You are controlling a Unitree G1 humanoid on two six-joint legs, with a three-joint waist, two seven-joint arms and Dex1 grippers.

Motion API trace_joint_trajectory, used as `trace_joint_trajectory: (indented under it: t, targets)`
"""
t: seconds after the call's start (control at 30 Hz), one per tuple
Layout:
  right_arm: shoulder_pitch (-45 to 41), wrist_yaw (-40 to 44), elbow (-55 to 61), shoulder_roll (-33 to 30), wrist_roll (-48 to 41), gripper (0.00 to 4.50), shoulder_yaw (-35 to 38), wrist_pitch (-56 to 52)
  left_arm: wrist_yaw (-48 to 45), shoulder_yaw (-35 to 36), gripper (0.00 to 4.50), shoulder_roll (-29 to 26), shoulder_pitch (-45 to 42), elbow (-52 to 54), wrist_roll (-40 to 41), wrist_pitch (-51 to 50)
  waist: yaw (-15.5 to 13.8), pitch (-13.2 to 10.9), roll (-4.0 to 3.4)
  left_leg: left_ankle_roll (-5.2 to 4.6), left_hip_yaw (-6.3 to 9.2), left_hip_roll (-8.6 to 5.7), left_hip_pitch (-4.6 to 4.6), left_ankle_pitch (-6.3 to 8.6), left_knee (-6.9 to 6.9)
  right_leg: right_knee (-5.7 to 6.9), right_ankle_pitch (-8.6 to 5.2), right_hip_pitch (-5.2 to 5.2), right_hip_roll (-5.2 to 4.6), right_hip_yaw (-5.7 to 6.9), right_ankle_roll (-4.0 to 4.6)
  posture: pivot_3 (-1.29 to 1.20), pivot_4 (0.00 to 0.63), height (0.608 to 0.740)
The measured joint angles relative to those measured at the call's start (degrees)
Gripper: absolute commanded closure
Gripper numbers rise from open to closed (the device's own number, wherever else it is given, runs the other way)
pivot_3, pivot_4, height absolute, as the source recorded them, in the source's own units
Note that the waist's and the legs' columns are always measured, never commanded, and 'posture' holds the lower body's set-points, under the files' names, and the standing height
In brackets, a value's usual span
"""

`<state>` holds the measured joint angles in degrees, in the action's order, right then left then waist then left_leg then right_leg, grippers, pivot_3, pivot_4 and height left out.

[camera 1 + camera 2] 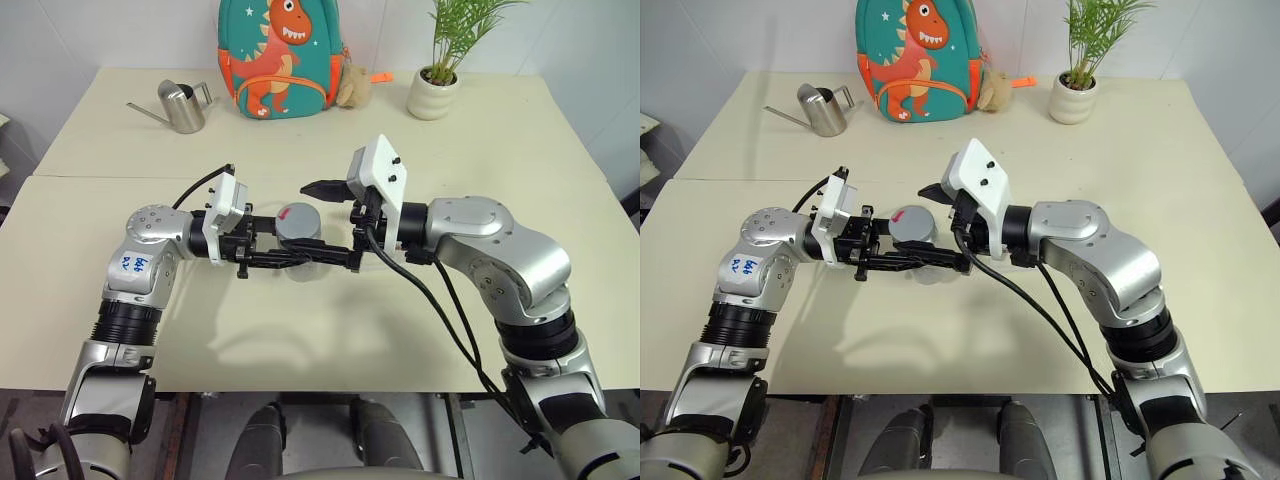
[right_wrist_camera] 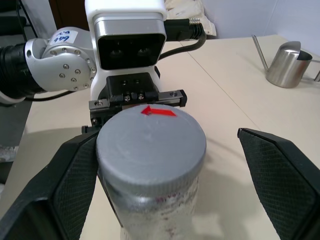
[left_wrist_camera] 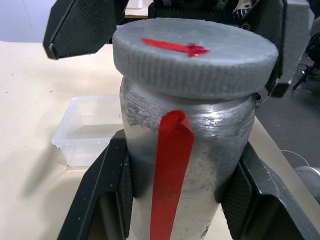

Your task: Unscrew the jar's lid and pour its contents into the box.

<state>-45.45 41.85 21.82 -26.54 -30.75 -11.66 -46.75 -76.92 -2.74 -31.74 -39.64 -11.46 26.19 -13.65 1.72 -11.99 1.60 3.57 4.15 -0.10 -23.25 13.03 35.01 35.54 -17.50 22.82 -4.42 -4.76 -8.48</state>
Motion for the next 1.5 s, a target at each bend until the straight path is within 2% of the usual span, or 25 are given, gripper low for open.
trace_joint_trajectory:
  t: [1.23,1.5]
  targets:
    - [3.78,2.71,5.25,-7.15,-5.25,0.02,3.33,-3.60,-0.24,0.04,2.63,0.01,-0.16,-0.70,-0.68,0.66,-0.05,0.00,0.01,-0.01,0.00,0.00,-0.01,0.00,0.01,-0.01,0.00,0.00,0.00,0.00,0.00,0.00,0.150,0.740]
    - [0.86,0.85,3.79,-4.22,-5.63,0.02,3.91,-3.19,-0.28,0.02,2.63,0.70,-0.34,-0.83,-0.69,1.72,-0.09,0.00,0.01,-0.01,0.00,0.00,-0.01,0.00,0.01,-0.01,0.00,0.00,0.00,0.00,0.00,0.00,0.150,0.740]
